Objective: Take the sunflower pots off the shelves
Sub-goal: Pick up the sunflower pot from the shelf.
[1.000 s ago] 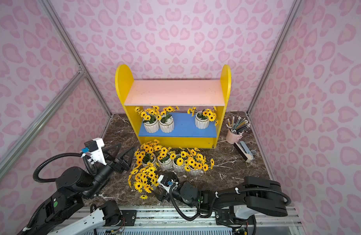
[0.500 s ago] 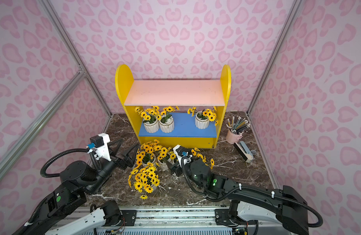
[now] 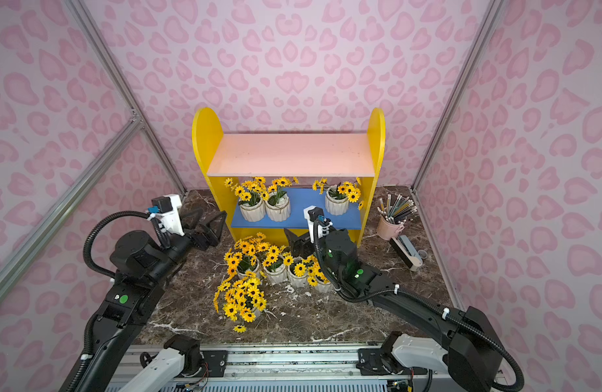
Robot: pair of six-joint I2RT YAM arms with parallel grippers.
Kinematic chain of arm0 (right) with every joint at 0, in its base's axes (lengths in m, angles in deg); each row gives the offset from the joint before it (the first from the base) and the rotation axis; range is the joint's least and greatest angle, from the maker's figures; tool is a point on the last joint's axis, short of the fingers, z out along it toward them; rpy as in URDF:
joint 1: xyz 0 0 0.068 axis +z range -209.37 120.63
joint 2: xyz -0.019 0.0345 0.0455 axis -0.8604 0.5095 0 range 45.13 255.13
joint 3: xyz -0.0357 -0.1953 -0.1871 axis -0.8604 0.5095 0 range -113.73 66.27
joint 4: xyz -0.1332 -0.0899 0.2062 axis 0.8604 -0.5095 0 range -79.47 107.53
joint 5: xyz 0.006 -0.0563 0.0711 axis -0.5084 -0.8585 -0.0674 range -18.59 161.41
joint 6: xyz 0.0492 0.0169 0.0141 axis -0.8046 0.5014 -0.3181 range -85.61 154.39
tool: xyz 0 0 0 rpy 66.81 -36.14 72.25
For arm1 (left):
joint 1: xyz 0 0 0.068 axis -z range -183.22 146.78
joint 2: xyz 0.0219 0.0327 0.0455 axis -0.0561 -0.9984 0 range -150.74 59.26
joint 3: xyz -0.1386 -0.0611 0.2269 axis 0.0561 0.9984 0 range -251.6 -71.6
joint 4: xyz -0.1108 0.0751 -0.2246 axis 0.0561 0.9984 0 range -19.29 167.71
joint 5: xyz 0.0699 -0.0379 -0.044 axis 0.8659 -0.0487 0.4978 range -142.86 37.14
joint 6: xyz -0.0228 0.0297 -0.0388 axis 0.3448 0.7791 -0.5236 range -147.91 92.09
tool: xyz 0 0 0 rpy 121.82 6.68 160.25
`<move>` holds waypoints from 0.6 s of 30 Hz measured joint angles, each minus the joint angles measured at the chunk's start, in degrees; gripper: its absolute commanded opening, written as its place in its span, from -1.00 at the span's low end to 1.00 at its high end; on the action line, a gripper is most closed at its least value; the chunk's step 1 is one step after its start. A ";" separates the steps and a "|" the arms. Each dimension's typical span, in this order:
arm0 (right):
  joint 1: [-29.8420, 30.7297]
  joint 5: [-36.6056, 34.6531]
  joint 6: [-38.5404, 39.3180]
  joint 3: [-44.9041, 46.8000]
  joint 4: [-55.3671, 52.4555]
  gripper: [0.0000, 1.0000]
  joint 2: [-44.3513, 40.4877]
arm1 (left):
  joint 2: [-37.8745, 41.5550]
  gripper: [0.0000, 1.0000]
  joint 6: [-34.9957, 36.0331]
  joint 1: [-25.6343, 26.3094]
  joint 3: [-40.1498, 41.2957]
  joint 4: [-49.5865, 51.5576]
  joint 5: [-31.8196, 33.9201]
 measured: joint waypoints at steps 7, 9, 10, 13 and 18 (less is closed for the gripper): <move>-2.10 1.49 3.04 -9.20 -0.22 0.98 13.51 | -2.62 0.93 -9.01 -11.06 6.62 -9.44 -14.32; -2.73 1.49 3.76 -11.32 0.11 0.98 17.14 | -4.20 0.93 -11.56 -13.70 8.11 -11.82 -16.09; -3.02 1.44 4.00 -12.41 0.24 0.98 18.97 | -4.96 0.92 -12.72 -14.32 8.41 -11.89 -15.91; -3.82 1.53 4.74 -16.06 1.25 0.98 23.91 | -5.66 0.92 -13.84 -14.75 8.68 -12.09 -16.09; -4.92 2.51 5.44 -20.13 2.95 0.98 29.97 | -5.79 0.92 -13.66 -14.99 9.01 -12.28 -16.70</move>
